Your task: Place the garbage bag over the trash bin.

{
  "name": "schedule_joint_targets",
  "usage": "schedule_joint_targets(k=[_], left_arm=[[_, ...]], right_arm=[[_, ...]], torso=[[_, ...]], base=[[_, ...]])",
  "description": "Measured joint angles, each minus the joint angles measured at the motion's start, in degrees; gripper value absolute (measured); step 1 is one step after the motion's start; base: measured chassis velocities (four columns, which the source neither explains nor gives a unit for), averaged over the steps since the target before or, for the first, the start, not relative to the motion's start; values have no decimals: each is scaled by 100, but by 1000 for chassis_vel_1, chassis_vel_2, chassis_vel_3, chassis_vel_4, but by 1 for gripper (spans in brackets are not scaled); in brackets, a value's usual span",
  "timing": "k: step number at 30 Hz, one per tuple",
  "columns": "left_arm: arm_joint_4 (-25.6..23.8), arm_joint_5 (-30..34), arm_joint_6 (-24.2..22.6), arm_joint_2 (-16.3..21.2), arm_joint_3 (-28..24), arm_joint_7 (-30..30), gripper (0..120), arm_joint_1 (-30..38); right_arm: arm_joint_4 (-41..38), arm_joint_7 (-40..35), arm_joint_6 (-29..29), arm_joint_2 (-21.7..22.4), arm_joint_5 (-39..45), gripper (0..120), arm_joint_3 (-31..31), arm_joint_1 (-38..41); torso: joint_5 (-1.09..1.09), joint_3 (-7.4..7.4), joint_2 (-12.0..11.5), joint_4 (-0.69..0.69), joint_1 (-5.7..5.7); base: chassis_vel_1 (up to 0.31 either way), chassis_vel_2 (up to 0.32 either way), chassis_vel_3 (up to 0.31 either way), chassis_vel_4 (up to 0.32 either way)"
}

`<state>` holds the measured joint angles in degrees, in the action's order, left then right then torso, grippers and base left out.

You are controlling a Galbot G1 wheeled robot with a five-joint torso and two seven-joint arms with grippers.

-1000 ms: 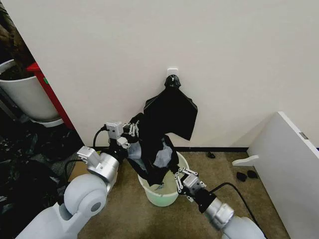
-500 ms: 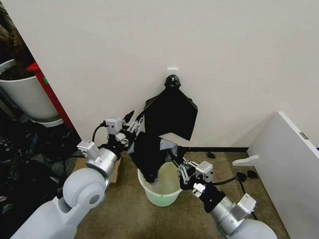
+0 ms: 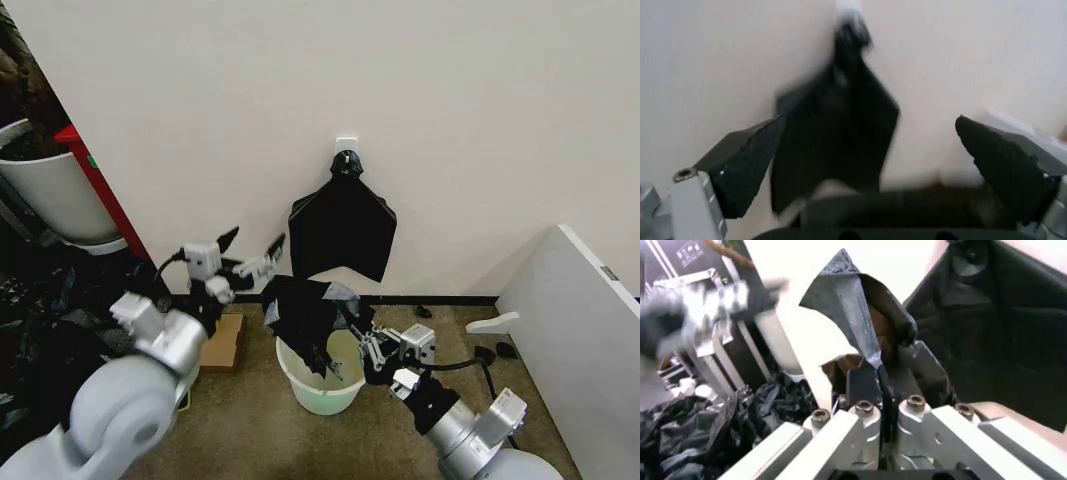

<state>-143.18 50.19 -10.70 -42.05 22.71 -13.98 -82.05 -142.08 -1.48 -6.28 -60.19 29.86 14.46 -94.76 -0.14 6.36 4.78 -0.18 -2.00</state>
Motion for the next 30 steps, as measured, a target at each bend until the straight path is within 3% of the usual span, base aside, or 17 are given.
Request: schedule_joint_targets(k=[2, 9, 18, 30], left_arm=[[-30, -215, -18, 3, 20, -176, 100, -717], [82, -648, 80, -261, -28, -479, 100, -1515], [652, -473, 58, -456, -415, -394, 100, -918], [1249, -162, -60, -712, -553, -282, 93, -464]], right_arm=[[9, -5, 0, -31, -7, 0, -2, -2], [42, -10, 16, -6, -17, 0, -16, -134], [9, 6, 9, 31, -21, 0, -69, -136], [33, 36, -16, 190, 68, 0, -194, 34]], torso=[[-2, 0, 0, 7, 0], [0, 0, 0, 6, 0], [-1, 1, 1, 3, 0], [-1, 1, 0, 4, 0]], base=[[0, 0, 0, 0], [0, 0, 0, 0], [0, 0, 0, 0], [0, 0, 0, 0]])
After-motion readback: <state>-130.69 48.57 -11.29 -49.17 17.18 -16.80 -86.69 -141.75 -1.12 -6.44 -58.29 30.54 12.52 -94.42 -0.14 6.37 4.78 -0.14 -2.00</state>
